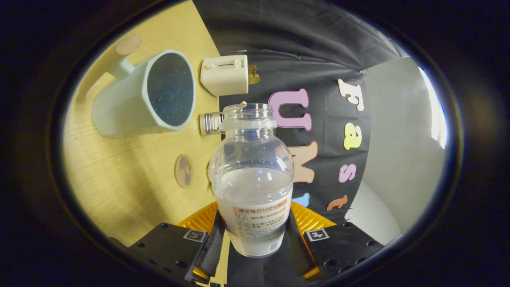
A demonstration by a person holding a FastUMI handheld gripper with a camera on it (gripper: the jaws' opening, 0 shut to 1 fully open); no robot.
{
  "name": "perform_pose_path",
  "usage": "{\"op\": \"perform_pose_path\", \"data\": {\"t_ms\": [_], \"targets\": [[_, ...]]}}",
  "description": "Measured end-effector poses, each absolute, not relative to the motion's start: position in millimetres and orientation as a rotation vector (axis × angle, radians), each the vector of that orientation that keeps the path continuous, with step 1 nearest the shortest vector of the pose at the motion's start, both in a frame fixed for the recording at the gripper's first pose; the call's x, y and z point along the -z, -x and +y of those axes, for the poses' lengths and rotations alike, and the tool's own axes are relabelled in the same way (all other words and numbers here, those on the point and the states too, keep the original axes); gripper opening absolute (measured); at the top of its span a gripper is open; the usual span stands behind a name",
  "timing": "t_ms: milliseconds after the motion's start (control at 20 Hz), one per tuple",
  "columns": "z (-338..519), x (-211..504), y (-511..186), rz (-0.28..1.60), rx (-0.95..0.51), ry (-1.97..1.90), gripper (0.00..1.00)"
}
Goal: Take the bottle from table, then pour the juice into the cup, finally place the bottle on the coaster
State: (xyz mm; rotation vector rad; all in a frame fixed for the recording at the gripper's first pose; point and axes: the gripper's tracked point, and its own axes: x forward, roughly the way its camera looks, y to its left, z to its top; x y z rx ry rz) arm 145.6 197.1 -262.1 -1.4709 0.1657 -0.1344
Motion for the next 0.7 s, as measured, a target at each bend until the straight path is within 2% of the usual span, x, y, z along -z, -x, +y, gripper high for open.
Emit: {"op": "perform_pose_path", "data": {"t_ms": [700], "targets": [[203.4,269.1,-145.4,0.197,0.048,1.659,0.76]]}}
